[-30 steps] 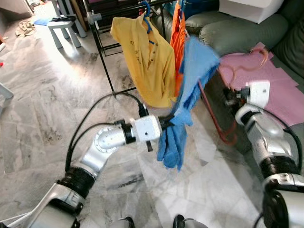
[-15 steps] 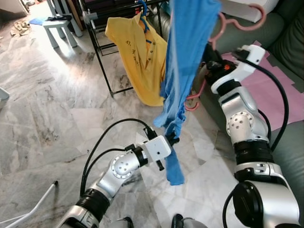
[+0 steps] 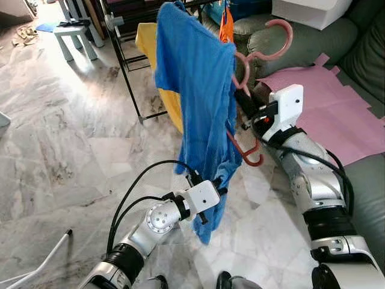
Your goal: Hang hanger
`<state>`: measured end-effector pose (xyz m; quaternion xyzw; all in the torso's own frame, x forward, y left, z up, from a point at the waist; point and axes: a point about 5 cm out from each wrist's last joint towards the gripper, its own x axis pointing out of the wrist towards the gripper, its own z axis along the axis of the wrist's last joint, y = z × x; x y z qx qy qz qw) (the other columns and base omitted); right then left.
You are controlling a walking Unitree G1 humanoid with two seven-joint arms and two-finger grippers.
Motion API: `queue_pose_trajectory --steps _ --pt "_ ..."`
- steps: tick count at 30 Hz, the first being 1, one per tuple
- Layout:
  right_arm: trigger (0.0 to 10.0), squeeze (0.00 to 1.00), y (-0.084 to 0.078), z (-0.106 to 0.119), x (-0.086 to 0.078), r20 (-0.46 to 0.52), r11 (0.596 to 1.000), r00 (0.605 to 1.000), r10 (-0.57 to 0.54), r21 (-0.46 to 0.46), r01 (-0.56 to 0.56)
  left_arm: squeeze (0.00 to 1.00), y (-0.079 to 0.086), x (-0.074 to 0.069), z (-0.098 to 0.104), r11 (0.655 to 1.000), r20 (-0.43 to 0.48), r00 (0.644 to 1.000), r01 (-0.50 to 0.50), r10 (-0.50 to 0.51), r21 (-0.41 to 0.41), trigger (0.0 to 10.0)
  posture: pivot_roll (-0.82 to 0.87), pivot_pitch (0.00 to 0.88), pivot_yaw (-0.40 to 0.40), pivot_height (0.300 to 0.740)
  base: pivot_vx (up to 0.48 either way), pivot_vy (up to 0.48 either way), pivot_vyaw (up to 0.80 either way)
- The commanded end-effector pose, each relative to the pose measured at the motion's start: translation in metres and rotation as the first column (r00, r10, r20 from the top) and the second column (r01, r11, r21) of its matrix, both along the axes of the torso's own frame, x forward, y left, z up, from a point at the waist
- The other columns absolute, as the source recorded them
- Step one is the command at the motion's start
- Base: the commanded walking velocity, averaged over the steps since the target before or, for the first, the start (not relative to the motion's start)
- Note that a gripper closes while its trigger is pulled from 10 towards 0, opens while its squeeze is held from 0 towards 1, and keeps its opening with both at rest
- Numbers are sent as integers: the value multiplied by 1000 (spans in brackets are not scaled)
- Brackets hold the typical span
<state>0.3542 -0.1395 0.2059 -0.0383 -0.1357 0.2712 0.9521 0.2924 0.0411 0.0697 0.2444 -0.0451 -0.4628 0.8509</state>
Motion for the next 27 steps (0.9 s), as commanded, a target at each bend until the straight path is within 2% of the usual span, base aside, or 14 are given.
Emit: queue_pose_trajectory --steps 1,5,12,20,24,26,27 --pt "10000 0 3 4 -5 29 999 999 34 34 -35 1000 0 -2 -3 1000 -22 1000 20 -19 23 10000 -100 135 26 740 0 0 0" --pt "10000 0 -3 -4 -5 38 1000 999 -6 -10 6 1000 1 -2 -2 999 -44 998 35 -34 13 10000 -96 142 30 740 0 0 0" --pt "10000 0 -9 -12 -5 32 999 998 -48 -13 49 1000 3 -1 3 1000 2 1000 -1 1 -28 10000 -98 150 32 740 0 0 0" --pt "10000 0 -21 -24 -7 33 991 998 -59 -116 63 1000 7 -4 11 999 42 998 46 -45 -14 10000 -98 163 23 740 0 0 0" --pt "10000 0 -27 -32 -13 29 978 1000 -11 -209 17 1000 7 -7 18 997 80 993 81 -81 -1 10000 -98 163 23 740 0 0 0" --pt "10000 0 -32 -41 -21 16 963 999 32 -267 -26 1000 10 -7 28 994 108 988 111 -113 20 10000 -97 162 23 740 0 0 0" --pt "10000 0 -32 -41 -21 16 963 999 32 -267 -26 1000 10 -7 28 994 108 988 111 -113 20 10000 -97 162 23 740 0 0 0"
